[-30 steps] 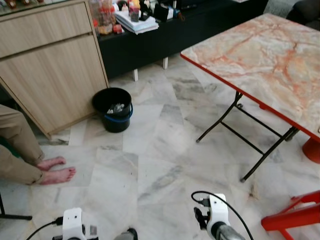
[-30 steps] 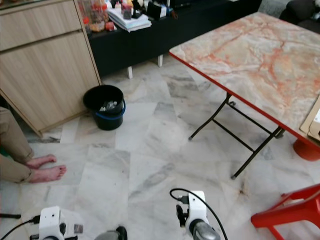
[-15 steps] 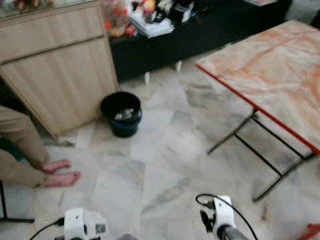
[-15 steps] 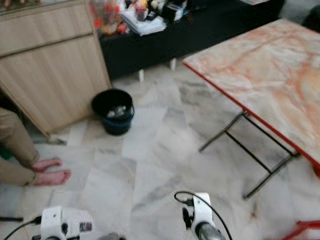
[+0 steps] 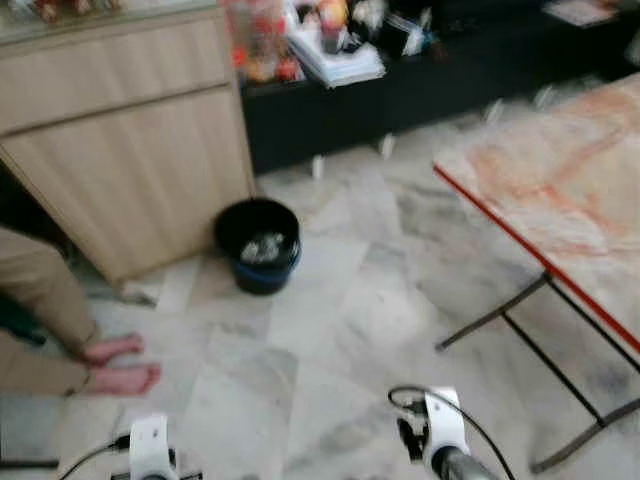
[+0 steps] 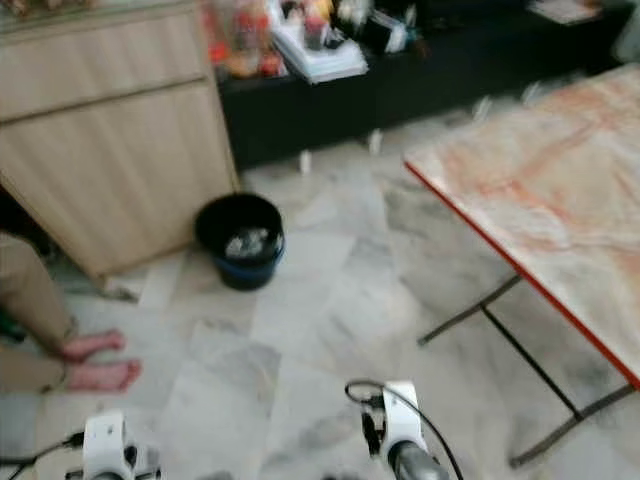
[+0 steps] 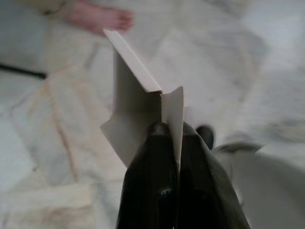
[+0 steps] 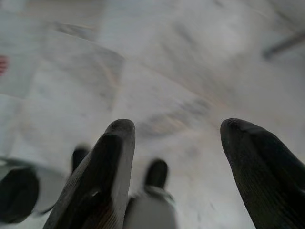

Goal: Picking trash to rubbish bin

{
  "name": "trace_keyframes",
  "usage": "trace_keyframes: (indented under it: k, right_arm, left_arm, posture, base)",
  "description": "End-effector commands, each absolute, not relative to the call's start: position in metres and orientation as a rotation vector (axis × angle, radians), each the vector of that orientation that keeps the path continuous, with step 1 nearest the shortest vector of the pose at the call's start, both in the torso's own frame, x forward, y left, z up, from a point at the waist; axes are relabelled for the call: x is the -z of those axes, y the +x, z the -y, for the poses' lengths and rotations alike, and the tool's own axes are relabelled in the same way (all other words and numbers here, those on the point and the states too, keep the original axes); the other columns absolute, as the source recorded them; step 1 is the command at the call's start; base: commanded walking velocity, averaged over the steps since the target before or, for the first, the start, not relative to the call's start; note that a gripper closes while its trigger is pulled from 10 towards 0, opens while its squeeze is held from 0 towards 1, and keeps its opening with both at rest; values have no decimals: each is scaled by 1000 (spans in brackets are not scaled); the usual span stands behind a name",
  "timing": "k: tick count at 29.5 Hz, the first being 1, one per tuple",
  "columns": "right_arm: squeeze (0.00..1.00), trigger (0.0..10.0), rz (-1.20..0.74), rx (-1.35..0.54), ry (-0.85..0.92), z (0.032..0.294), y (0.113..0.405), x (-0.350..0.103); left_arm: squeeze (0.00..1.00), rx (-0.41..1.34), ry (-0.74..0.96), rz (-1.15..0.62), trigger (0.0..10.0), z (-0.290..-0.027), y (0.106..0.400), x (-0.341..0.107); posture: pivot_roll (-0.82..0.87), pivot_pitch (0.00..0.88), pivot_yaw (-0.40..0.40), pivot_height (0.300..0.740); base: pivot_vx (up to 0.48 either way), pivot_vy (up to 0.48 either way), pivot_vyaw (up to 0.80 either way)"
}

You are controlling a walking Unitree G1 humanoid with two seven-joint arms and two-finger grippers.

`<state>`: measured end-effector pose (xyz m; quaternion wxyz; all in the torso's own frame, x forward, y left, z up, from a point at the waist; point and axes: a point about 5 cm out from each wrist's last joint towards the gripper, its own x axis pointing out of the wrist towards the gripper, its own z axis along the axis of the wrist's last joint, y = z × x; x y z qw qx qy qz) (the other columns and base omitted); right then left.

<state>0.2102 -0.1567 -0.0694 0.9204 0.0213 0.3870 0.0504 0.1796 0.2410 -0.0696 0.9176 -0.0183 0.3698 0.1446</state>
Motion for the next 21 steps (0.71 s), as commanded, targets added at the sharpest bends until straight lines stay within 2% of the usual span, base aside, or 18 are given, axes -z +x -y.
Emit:
trace_keyframes:
  k: [1,8,13,21]
  right_arm:
    - [0,10000,-809,-109,60,152,206,72]
    - [0,10000,-814,-128,47,151,205,73]
    - [0,10000,-812,-127,44,150,205,73]
    - [0,10000,-813,-119,65,148,204,73]
  left_arm:
    - [0,-319,-36,-782,10000,-247,172,72]
    - [0,-316,-33,-781,10000,-248,172,71]
    - [0,-316,-33,-779,10000,-249,173,71]
    - [0,-305,-30,-765,10000,-248,179,68]
  posture:
    - [92,198,-22,740]
    - [94,193,-17,740]
    - [95,189,-14,740]
    - [95,162,-2,740]
  base:
    - [480,0,0]
    - [480,0,0]
    - [480,0,785]
    - [480,0,0]
